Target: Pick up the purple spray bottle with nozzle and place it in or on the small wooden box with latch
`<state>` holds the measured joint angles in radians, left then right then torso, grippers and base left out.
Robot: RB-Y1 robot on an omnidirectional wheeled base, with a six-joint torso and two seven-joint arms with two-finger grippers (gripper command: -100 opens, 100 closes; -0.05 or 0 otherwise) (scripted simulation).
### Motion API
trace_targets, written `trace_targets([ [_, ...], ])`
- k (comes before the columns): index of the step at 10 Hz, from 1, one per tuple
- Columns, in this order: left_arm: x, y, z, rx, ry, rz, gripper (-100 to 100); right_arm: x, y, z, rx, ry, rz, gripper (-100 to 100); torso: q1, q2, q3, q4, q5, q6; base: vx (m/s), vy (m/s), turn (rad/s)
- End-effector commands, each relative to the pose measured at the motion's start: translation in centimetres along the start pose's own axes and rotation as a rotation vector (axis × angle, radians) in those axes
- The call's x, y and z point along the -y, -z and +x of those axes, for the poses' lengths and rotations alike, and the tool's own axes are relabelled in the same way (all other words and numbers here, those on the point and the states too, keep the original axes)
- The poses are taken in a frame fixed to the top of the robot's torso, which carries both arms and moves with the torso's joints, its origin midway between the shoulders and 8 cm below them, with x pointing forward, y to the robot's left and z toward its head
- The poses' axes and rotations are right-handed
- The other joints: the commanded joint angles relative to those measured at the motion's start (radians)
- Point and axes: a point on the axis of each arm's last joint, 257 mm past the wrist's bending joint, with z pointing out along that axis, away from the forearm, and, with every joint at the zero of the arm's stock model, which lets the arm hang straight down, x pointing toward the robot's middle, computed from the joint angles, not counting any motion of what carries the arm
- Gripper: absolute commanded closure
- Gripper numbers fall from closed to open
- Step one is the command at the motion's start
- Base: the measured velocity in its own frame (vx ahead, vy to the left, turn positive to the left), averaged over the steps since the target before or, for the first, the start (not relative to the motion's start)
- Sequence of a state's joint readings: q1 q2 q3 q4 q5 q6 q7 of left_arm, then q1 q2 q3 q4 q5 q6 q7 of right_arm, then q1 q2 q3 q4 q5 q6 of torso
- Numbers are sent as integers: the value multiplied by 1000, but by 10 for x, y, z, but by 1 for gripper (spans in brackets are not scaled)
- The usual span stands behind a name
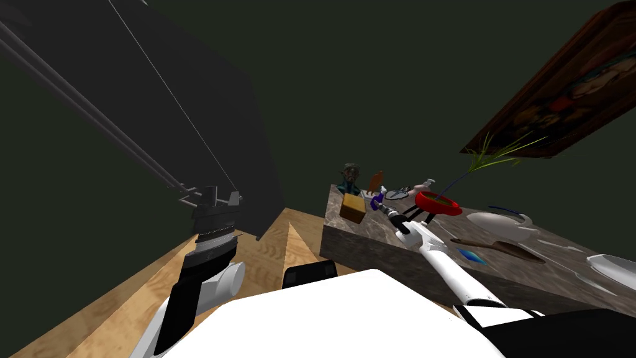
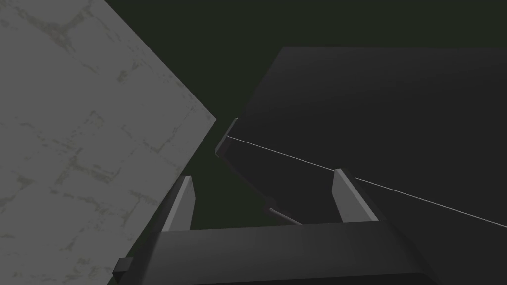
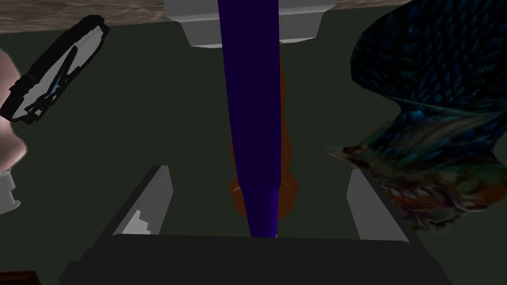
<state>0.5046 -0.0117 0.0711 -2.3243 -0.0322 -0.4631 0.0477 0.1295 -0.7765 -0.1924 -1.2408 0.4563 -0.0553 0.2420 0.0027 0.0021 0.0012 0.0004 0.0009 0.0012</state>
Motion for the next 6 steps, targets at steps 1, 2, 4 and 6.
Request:
trace_targets([
  [1, 0, 0, 0, 0, 0, 0, 0, 14, -4, -5, -2, 38, 30, -100, 0, 0, 0, 0, 0, 0, 11, 46, 76],
  [2, 0, 0, 0, 0, 0, 0, 0, 27, -6, -11, -4, 71, 58, -100, 0, 0, 0, 0, 0, 0, 23, 52, 93],
  [4, 0, 0, 0, 0, 0, 0, 0, 25, -6, -10, -3, 65, 54, -100, -1, -1, -1, 0, 0, 0, 15, 22, 19],
  [6, 0, 0, 0, 0, 0, 0, 0, 27, -6, -7, -7, 66, 61, -100, -3, 0, 0, 0, -1, 0, 51, -20, 21],
])
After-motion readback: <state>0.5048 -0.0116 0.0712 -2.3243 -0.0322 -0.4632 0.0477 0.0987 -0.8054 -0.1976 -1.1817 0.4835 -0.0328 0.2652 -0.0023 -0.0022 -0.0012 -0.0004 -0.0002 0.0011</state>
